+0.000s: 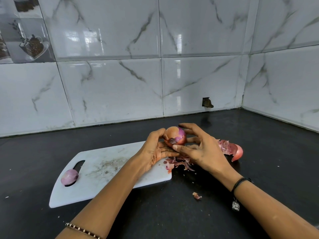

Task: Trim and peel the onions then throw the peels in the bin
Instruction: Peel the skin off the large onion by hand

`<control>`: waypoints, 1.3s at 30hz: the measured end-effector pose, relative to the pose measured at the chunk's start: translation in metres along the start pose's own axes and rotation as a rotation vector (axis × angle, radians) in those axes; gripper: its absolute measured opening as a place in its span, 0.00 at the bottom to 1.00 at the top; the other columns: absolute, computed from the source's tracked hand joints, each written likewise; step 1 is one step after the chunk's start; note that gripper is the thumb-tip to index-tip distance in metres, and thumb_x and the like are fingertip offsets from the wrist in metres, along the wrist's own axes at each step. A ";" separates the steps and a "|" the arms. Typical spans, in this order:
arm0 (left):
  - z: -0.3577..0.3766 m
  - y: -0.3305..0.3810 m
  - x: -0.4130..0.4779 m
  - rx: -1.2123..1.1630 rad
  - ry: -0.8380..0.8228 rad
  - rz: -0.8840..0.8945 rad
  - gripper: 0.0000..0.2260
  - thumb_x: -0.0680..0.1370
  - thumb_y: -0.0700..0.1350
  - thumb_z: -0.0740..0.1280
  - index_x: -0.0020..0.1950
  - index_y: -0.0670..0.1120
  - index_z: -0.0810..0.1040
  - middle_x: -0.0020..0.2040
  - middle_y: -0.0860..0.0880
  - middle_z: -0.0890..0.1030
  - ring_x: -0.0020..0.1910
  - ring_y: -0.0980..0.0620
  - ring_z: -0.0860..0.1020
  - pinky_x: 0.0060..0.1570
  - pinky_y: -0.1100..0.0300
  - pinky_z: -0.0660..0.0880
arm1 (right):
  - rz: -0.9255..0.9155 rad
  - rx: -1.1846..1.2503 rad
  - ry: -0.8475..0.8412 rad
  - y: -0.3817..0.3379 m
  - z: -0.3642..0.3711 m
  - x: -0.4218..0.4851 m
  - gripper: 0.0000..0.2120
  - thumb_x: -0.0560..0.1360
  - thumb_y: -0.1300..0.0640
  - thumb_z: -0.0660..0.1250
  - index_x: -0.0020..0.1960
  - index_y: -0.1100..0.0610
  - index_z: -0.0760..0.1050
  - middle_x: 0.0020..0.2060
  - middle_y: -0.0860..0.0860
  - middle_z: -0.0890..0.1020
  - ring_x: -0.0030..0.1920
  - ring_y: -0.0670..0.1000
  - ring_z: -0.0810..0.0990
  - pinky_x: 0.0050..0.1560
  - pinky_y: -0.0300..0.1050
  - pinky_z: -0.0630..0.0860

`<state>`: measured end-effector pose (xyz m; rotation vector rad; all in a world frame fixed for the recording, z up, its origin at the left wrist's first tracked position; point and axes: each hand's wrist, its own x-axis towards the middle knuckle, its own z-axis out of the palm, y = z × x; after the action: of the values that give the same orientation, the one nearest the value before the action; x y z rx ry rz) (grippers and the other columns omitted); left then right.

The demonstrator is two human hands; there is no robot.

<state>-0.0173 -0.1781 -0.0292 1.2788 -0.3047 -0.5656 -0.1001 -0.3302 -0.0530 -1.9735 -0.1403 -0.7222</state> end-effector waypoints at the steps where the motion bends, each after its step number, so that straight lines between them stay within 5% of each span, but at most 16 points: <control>1: 0.000 -0.001 0.000 0.019 -0.004 0.003 0.08 0.78 0.36 0.59 0.41 0.39 0.76 0.45 0.34 0.84 0.44 0.39 0.84 0.43 0.51 0.84 | 0.000 -0.017 -0.005 0.000 -0.001 0.000 0.30 0.69 0.50 0.81 0.68 0.40 0.74 0.58 0.39 0.81 0.55 0.41 0.82 0.53 0.40 0.82; 6: -0.001 -0.005 0.007 0.160 0.020 0.050 0.07 0.77 0.34 0.60 0.42 0.36 0.76 0.52 0.30 0.83 0.50 0.35 0.85 0.47 0.48 0.85 | 0.009 -0.074 -0.024 0.000 -0.001 0.001 0.33 0.68 0.47 0.81 0.69 0.38 0.72 0.57 0.38 0.80 0.53 0.37 0.81 0.52 0.32 0.78; 10: -0.001 -0.008 0.010 0.248 0.025 0.132 0.11 0.77 0.35 0.62 0.35 0.40 0.77 0.39 0.40 0.83 0.42 0.44 0.84 0.44 0.53 0.83 | 0.047 -0.041 -0.035 0.001 0.000 0.001 0.33 0.68 0.49 0.82 0.69 0.39 0.73 0.55 0.39 0.81 0.50 0.36 0.82 0.49 0.27 0.76; 16: -0.003 -0.009 0.009 0.233 -0.012 0.275 0.08 0.81 0.39 0.67 0.52 0.36 0.84 0.48 0.35 0.85 0.49 0.42 0.86 0.48 0.54 0.83 | 0.131 0.312 0.025 0.001 0.002 0.005 0.18 0.78 0.53 0.72 0.66 0.46 0.75 0.58 0.51 0.83 0.55 0.50 0.85 0.58 0.50 0.82; 26: 0.000 -0.007 0.008 0.235 0.037 0.278 0.09 0.76 0.40 0.75 0.53 0.37 0.84 0.45 0.41 0.87 0.46 0.45 0.87 0.45 0.55 0.84 | 0.305 0.516 0.127 0.002 0.001 0.009 0.19 0.81 0.54 0.68 0.67 0.55 0.64 0.53 0.58 0.84 0.53 0.57 0.86 0.57 0.56 0.83; 39: -0.002 -0.008 0.013 0.232 0.019 0.284 0.10 0.78 0.39 0.73 0.55 0.35 0.81 0.50 0.37 0.86 0.49 0.43 0.86 0.48 0.55 0.84 | 0.413 0.607 0.183 -0.001 0.002 0.011 0.18 0.80 0.55 0.68 0.65 0.60 0.67 0.54 0.55 0.78 0.46 0.51 0.87 0.57 0.58 0.82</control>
<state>-0.0077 -0.1850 -0.0388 1.4327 -0.5383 -0.2804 -0.0908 -0.3302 -0.0464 -1.2929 0.1442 -0.5052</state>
